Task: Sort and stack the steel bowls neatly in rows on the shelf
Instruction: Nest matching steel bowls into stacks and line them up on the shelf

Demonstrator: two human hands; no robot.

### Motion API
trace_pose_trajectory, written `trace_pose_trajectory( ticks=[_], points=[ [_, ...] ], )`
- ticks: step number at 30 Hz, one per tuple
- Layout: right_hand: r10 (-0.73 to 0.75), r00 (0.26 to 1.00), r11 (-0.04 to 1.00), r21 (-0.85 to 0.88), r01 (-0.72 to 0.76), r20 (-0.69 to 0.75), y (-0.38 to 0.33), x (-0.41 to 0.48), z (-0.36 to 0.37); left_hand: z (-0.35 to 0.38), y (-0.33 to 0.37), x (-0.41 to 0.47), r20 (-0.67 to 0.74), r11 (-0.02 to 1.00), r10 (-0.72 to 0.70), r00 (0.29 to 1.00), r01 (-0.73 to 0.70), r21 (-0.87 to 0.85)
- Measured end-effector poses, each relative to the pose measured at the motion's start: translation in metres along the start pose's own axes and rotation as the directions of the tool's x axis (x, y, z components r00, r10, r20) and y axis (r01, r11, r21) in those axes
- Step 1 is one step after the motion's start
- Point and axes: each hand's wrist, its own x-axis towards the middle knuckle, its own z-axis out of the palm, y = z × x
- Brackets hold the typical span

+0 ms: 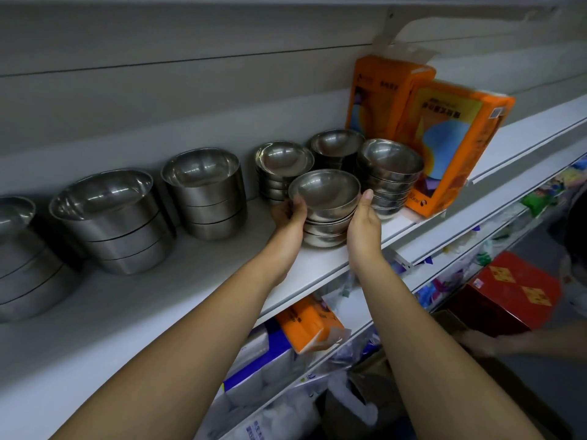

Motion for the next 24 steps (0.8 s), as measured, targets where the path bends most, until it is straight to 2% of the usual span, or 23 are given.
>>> trace_pose_trajectory(
  ticks=[4,8,13,15,18,24],
  points=[
    [-0.006,0.999,0.999,0.032,0.008,-0.054,-0.002,-0.014,0.000,-0.013,0.013,-0.027,0.013,0.996,-0.033,0.999,0.032,0.080],
    [-0.054,0.988,0.997,0.043,0.061,-0.146,0.003,-0.046,0.002,-0.045,0.015,-0.062,-0.094,0.980,0.049,0.994,-0.029,0.197],
    [-0.124,0.967,0.987,-0.130,0.097,-0.221,0.014,-0.117,0.020,-0.117,0.013,-0.123,-0.145,0.923,0.179,0.973,-0.115,0.366],
    [-0.164,0.968,0.970,-0.210,0.123,-0.190,0.017,-0.153,0.032,-0.154,0.010,-0.151,-0.170,0.862,0.228,0.959,-0.117,0.494],
    [-0.207,0.976,0.937,-0.300,0.178,-0.068,0.022,-0.211,0.056,-0.215,0.004,-0.201,-0.201,0.728,0.306,0.930,-0.093,0.680],
    [-0.269,0.937,0.848,-0.406,0.341,0.224,0.036,-0.329,0.109,-0.331,-0.004,-0.308,-0.273,0.515,0.400,0.875,0.032,0.857]
  ],
)
